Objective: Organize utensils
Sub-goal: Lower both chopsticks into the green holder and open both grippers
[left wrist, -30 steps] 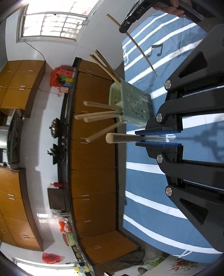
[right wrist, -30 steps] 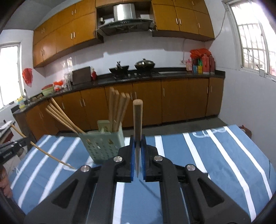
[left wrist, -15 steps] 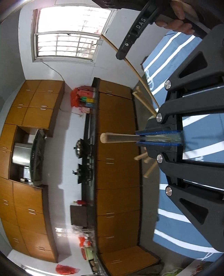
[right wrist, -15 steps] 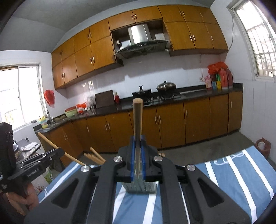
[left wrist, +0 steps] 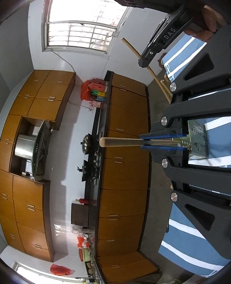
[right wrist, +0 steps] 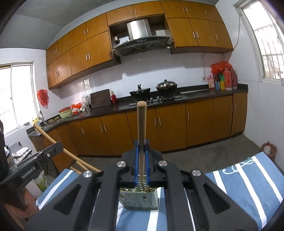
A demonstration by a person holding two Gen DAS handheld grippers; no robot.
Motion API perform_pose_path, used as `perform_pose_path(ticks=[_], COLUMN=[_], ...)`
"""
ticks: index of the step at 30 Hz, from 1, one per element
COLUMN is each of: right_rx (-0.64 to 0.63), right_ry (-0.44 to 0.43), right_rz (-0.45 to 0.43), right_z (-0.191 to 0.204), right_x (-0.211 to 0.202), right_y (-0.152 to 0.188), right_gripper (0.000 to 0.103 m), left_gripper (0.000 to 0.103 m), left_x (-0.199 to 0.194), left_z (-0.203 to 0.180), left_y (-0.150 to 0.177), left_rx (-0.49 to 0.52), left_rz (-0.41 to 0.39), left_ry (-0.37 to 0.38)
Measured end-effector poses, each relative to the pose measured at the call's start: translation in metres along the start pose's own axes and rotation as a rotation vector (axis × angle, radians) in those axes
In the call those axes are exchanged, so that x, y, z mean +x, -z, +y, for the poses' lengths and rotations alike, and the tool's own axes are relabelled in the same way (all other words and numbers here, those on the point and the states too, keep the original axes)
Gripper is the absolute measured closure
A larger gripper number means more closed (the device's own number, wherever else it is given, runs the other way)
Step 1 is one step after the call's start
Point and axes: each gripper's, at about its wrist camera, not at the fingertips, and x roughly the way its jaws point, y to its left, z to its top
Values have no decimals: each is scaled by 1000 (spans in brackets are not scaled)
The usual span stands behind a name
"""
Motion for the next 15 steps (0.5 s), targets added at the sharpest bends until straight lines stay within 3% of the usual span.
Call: perform_pose_path(ticks=[15], right_rx=[-8], right_ry=[-18], right_rz=[97], right_z=[3], right_x=[39], right_y=[20], right_gripper=[93], left_gripper=[95], left_x=[38], left_z=[5], left_y=[23], left_rx=[-13], left_rz=[127], left_ry=[23])
